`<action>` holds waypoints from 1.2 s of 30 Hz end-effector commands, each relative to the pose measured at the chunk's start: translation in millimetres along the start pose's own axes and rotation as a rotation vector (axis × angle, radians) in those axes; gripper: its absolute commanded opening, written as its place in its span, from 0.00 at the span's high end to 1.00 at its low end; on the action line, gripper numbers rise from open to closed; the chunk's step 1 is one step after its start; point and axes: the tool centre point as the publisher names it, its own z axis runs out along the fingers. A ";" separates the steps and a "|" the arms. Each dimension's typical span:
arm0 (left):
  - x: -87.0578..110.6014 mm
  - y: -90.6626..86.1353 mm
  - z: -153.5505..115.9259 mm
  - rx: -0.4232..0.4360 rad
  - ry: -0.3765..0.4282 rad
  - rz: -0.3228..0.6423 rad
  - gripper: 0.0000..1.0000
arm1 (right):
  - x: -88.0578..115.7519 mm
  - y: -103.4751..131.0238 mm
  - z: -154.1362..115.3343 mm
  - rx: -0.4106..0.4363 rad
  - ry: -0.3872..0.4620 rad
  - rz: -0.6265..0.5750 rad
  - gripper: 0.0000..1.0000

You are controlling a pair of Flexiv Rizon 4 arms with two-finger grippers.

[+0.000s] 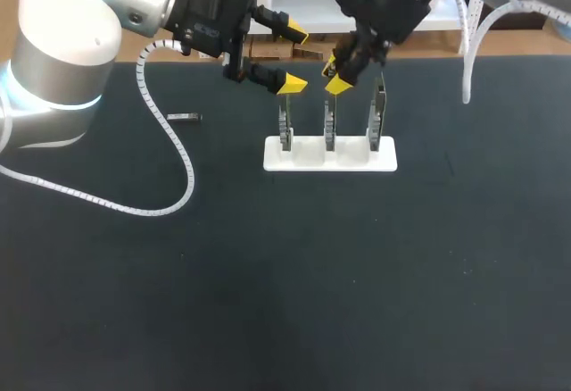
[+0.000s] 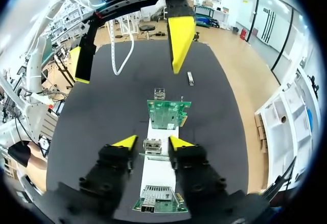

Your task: Pick up the optical module with the left hand, and insert it into the network port with the right hand.

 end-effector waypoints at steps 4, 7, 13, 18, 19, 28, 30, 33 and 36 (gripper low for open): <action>-0.7 -0.6 -0.1 -0.002 0.004 -0.001 0.00 | -3.4 8.5 -11.4 0.041 -0.023 -0.014 0.00; -0.7 -0.6 -0.1 -0.002 0.004 -0.001 0.00 | -6.3 9.0 -16.0 0.051 -0.038 -0.023 0.00; -0.7 -0.6 -0.1 -0.002 0.004 -0.001 0.00 | -10.2 8.2 -25.1 0.078 -0.061 -0.027 0.00; -0.7 -0.6 -0.1 -0.002 0.004 -0.001 0.00 | -16.4 8.1 -36.3 0.101 -0.093 -0.051 0.00; -0.7 -0.6 -0.1 -0.002 0.004 -0.001 0.00 | -17.7 8.5 -37.8 0.101 -0.093 -0.053 0.00; -0.7 -0.6 -0.1 -0.002 0.004 -0.001 0.00 | -27.2 8.1 -47.4 0.104 -0.122 -0.087 0.00; -0.7 -0.6 -0.1 -0.002 0.004 -0.001 0.00 | -27.7 7.9 -48.1 0.099 -0.123 -0.083 0.00; -0.7 -0.6 -0.1 -0.002 0.004 -0.001 0.00 | -29.8 7.8 -49.6 0.088 -0.138 -0.076 0.00; -0.7 -0.6 -0.1 -0.002 0.004 -0.001 0.00 | -34.5 9.1 -52.1 0.086 -0.139 -0.081 0.00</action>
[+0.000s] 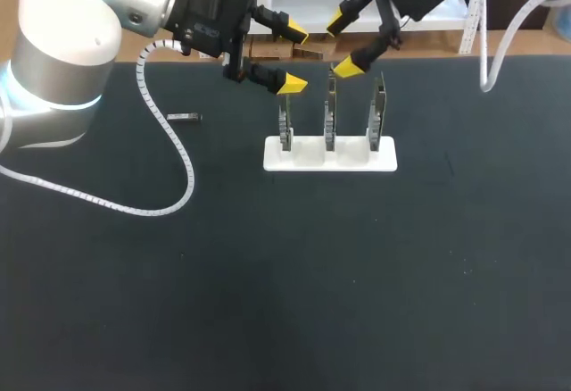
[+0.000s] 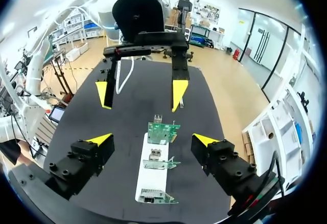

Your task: Pick up the optical module with the left hand, and insert it into the network port with the right hand.

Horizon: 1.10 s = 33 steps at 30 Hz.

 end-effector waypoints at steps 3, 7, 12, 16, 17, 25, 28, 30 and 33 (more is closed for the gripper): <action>-0.7 -0.6 -0.1 -0.002 0.004 -0.001 0.00 | -7.3 1.8 -4.2 -0.003 0.001 -0.011 0.00; -0.7 -0.6 -0.1 -0.002 0.004 -0.001 0.00 | -6.8 2.9 -3.4 -0.003 -0.002 -0.018 1.00; -0.7 -0.6 -0.1 -0.002 0.004 -0.001 0.00 | -5.5 4.4 -0.7 -0.007 -0.003 -0.013 1.00; -0.7 -0.6 -0.1 -0.002 0.004 -0.001 0.00 | -4.5 4.6 0.7 -0.008 -0.005 -0.010 1.00; -0.7 -0.6 -0.1 -0.002 0.004 -0.001 0.00 | -4.3 4.6 0.9 -0.008 -0.006 -0.010 1.00; -0.7 -0.6 -0.1 -0.002 0.004 -0.001 0.00 | 1.2 5.9 3.4 -0.007 -0.017 0.002 1.00; -0.7 -0.6 -0.1 -0.002 0.004 -0.001 0.00 | 3.9 7.9 4.6 -0.008 -0.022 0.009 1.00; -0.7 -0.6 -0.1 -0.002 0.004 -0.001 0.00 | 6.4 8.3 5.5 -0.009 -0.025 0.017 1.00; -0.7 -0.6 -0.1 -0.002 0.004 -0.001 0.00 | 9.3 7.2 7.4 -0.012 -0.025 0.024 1.00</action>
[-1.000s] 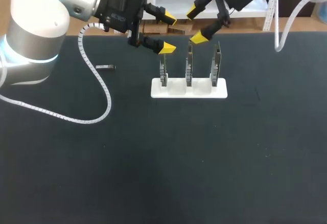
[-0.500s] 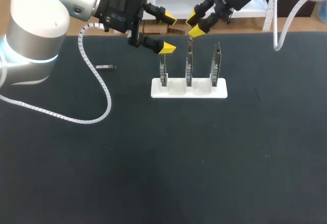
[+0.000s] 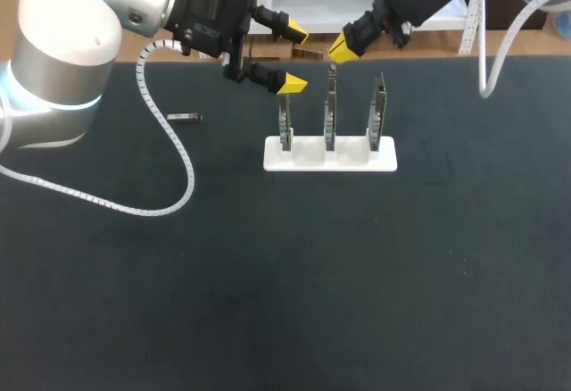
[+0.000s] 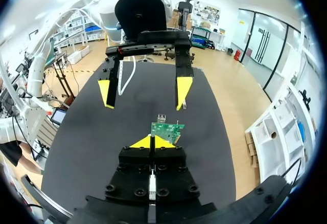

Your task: Pick up the optical module with the left hand, and insert it into the network port with the right hand.

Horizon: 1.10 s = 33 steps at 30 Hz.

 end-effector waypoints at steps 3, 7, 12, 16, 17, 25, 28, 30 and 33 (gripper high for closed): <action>-0.7 -0.6 -0.1 -0.002 0.004 -0.001 0.00 | 6.9 0.8 4.5 -0.004 -0.005 0.009 1.00; -0.7 -0.6 -0.1 -0.002 0.004 -0.001 0.00 | 8.5 -2.7 7.0 -0.016 -0.006 0.007 1.00; -0.7 -0.6 -0.1 -0.002 0.004 -0.001 0.00 | 9.0 -6.7 9.1 -0.026 -0.005 0.007 1.00; -0.7 -0.6 -0.1 -0.002 0.004 -0.001 0.00 | 9.9 -8.9 11.4 -0.035 -0.003 0.007 1.00; -0.7 -0.6 -0.1 -0.002 0.004 -0.001 0.00 | 9.1 -9.7 11.0 -0.035 -0.003 0.006 1.00; -0.7 -0.6 -0.1 -0.002 0.004 -0.001 0.00 | 7.1 -9.3 11.4 -0.039 0.001 -0.003 1.00; -0.7 -0.6 -0.1 -0.002 0.004 -0.001 0.00 | 9.8 -9.8 13.5 -0.043 -0.002 0.004 1.00; -0.7 -0.6 -0.1 -0.002 0.004 -0.001 0.00 | 10.7 -10.8 15.0 -0.048 -0.002 0.005 1.00; -0.7 -0.6 -0.1 -0.002 0.004 -0.001 0.00 | 10.7 -12.9 16.6 -0.053 -0.003 0.002 1.00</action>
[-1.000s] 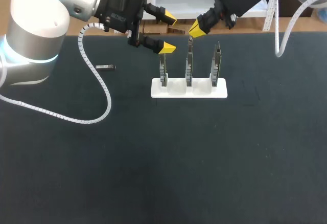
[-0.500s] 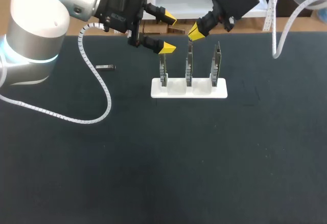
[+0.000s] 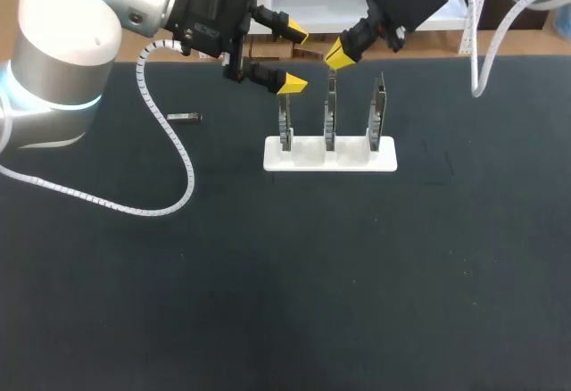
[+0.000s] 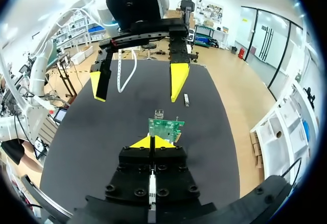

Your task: Pick up the optical module with the left hand, and insert it into the network port with the right hand.

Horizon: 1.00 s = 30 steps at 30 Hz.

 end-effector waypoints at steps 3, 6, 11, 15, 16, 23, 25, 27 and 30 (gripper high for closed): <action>-0.7 -0.6 -0.1 -0.002 0.004 -0.001 0.00 | 0.5 -5.4 3.1 -0.014 -0.005 -0.006 1.00; -0.7 -0.6 -0.1 -0.002 0.004 -0.001 0.00 | -0.3 -7.3 4.0 -0.016 -0.004 -0.010 1.00; -0.7 -0.6 -0.1 -0.002 0.004 -0.001 0.00 | -1.0 -8.4 4.7 -0.019 -0.004 -0.010 1.00; -0.7 -0.6 -0.1 -0.002 0.004 -0.001 0.00 | 1.9 -8.3 6.3 -0.020 -0.007 0.002 1.00; -0.7 -0.6 -0.1 -0.002 0.004 -0.001 0.00 | 2.7 -8.0 6.7 -0.021 -0.008 0.006 1.00; -0.7 -0.6 -0.1 -0.002 0.004 -0.001 0.00 | 7.2 -7.6 9.2 -0.022 -0.018 0.019 1.00; -0.7 -0.6 -0.1 -0.002 0.004 -0.001 0.00 | 8.2 -7.9 10.1 -0.022 -0.020 0.019 1.00; -0.7 -0.6 -0.1 -0.002 0.004 -0.001 0.00 | 9.4 -8.3 11.1 -0.024 -0.022 0.022 1.00; -0.7 -0.6 -0.1 -0.002 0.004 -0.001 0.00 | 11.4 -8.5 13.5 -0.031 -0.026 0.027 1.00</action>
